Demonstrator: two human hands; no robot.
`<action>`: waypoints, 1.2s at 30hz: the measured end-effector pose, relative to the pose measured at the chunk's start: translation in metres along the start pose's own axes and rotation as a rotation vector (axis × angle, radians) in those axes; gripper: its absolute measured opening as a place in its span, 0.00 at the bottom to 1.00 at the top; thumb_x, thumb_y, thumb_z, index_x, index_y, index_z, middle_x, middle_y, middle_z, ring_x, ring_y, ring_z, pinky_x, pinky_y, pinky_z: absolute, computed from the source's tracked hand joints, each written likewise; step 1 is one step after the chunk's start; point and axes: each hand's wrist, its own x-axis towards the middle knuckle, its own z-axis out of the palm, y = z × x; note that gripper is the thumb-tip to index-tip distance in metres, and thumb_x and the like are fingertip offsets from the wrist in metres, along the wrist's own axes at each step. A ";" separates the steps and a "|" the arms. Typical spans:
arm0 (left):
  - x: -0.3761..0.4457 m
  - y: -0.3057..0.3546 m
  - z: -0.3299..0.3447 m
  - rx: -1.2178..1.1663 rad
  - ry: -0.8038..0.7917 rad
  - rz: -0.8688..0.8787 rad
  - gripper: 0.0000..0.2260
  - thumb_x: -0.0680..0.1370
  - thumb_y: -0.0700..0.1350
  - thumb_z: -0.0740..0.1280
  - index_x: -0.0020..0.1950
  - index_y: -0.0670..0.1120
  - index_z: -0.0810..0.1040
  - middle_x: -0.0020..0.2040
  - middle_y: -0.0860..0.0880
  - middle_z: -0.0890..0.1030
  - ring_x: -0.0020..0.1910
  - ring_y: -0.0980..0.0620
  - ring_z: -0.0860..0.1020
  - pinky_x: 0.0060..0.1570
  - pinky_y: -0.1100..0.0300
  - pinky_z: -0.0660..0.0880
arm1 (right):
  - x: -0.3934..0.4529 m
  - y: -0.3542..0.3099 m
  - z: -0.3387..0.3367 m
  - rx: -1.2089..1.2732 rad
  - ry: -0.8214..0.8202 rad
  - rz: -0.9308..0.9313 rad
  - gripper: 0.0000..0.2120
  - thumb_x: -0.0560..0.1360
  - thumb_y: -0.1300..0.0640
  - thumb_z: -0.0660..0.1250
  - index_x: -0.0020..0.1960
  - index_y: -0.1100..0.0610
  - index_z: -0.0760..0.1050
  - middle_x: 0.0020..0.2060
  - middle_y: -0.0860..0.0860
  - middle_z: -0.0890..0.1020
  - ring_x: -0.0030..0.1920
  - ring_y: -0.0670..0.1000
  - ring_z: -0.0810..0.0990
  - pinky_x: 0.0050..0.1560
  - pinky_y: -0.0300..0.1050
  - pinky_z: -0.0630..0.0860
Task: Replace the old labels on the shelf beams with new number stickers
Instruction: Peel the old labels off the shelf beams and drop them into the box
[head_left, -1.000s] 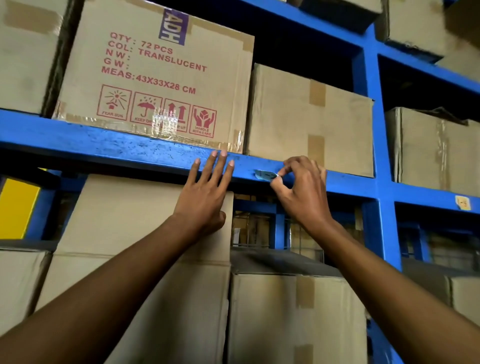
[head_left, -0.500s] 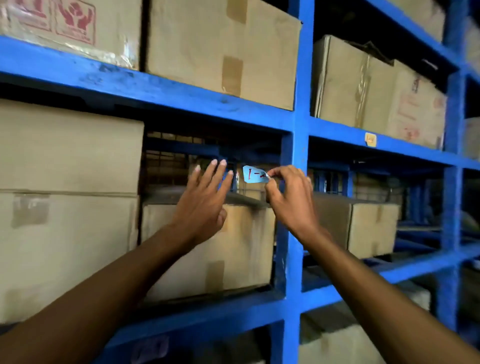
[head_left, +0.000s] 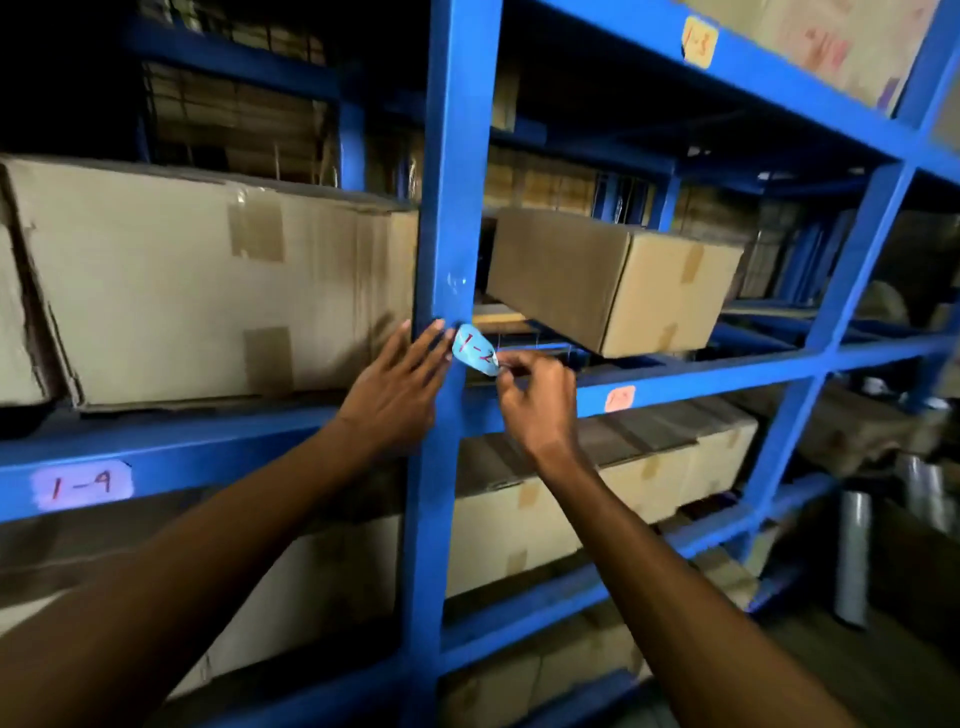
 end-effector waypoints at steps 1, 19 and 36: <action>-0.003 0.008 0.009 0.006 -0.012 -0.004 0.28 0.80 0.49 0.50 0.77 0.39 0.46 0.78 0.40 0.43 0.76 0.41 0.39 0.72 0.41 0.35 | -0.008 0.011 0.003 0.019 -0.010 0.024 0.11 0.71 0.63 0.64 0.51 0.59 0.81 0.49 0.57 0.85 0.51 0.58 0.82 0.54 0.53 0.77; -0.120 0.164 0.170 0.052 -0.415 0.143 0.38 0.75 0.55 0.61 0.77 0.43 0.45 0.77 0.37 0.40 0.75 0.39 0.37 0.72 0.41 0.39 | -0.321 0.255 0.092 -0.124 -0.737 0.816 0.11 0.74 0.60 0.62 0.49 0.61 0.82 0.50 0.61 0.84 0.51 0.59 0.82 0.48 0.48 0.77; -0.121 0.176 0.179 -0.081 -0.416 0.123 0.36 0.77 0.50 0.61 0.77 0.49 0.41 0.76 0.36 0.36 0.76 0.36 0.38 0.75 0.40 0.45 | -0.419 0.315 0.108 -0.241 -1.041 1.065 0.12 0.75 0.59 0.61 0.51 0.63 0.81 0.53 0.60 0.83 0.54 0.58 0.80 0.53 0.46 0.76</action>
